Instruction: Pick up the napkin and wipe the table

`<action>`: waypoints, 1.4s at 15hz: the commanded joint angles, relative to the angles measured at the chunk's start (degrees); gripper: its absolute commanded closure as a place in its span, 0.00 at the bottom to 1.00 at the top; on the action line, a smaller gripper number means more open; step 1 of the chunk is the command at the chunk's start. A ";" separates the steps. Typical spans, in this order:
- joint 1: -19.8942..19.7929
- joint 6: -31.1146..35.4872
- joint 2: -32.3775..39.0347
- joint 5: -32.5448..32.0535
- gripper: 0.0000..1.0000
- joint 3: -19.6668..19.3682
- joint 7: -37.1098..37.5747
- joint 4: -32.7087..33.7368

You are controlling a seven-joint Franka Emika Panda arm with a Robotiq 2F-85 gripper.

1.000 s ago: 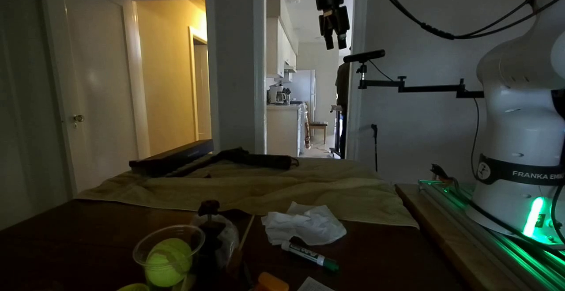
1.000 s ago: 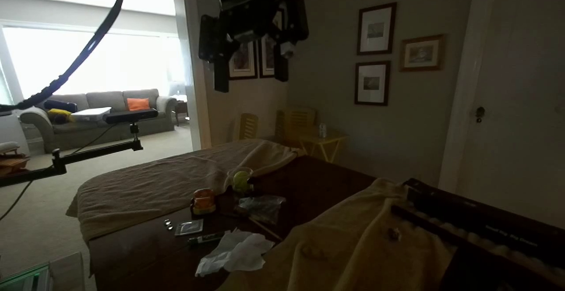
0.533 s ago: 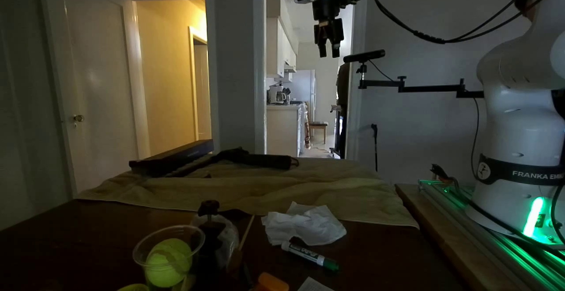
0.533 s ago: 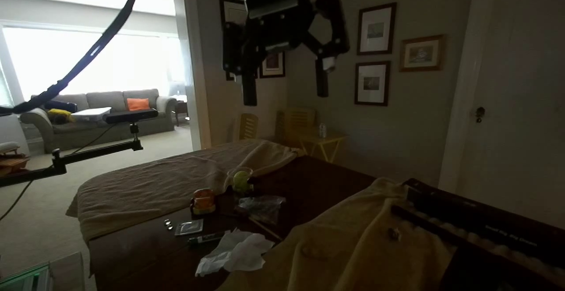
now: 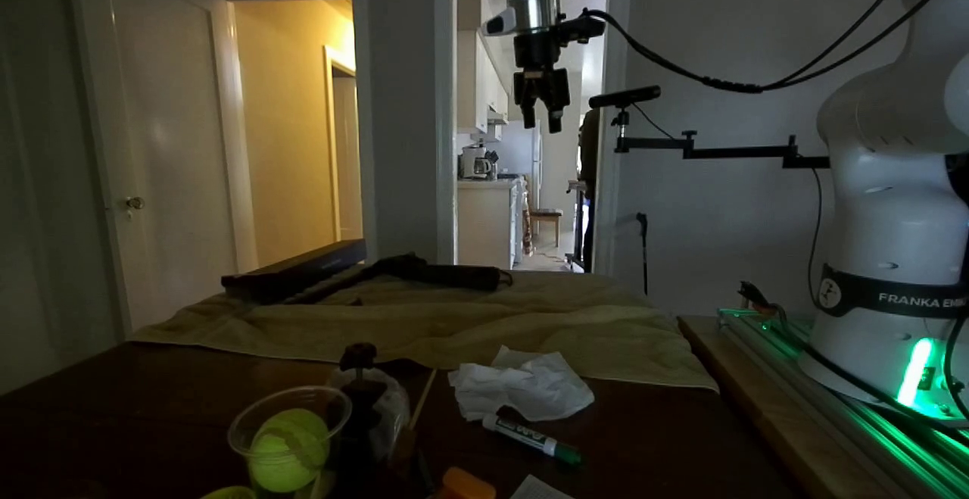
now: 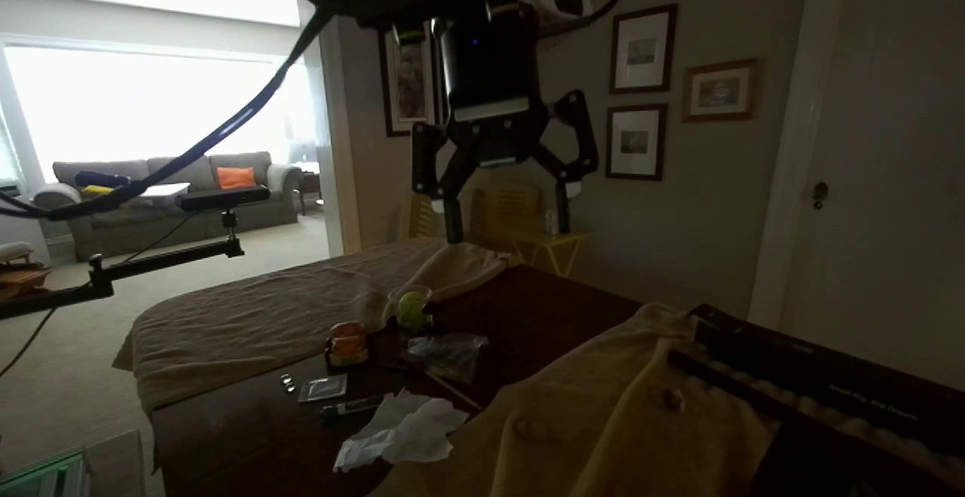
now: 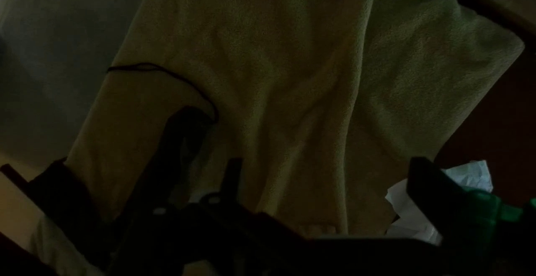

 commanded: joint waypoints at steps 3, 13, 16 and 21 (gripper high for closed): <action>-0.01 11.87 2.43 -1.04 0.00 3.64 5.92 -6.67; -0.23 17.19 5.34 2.02 0.00 6.01 23.93 -7.71; -0.27 17.18 5.35 2.01 0.00 6.00 23.91 -7.71; -0.79 20.29 6.10 4.26 0.00 5.64 29.07 -10.22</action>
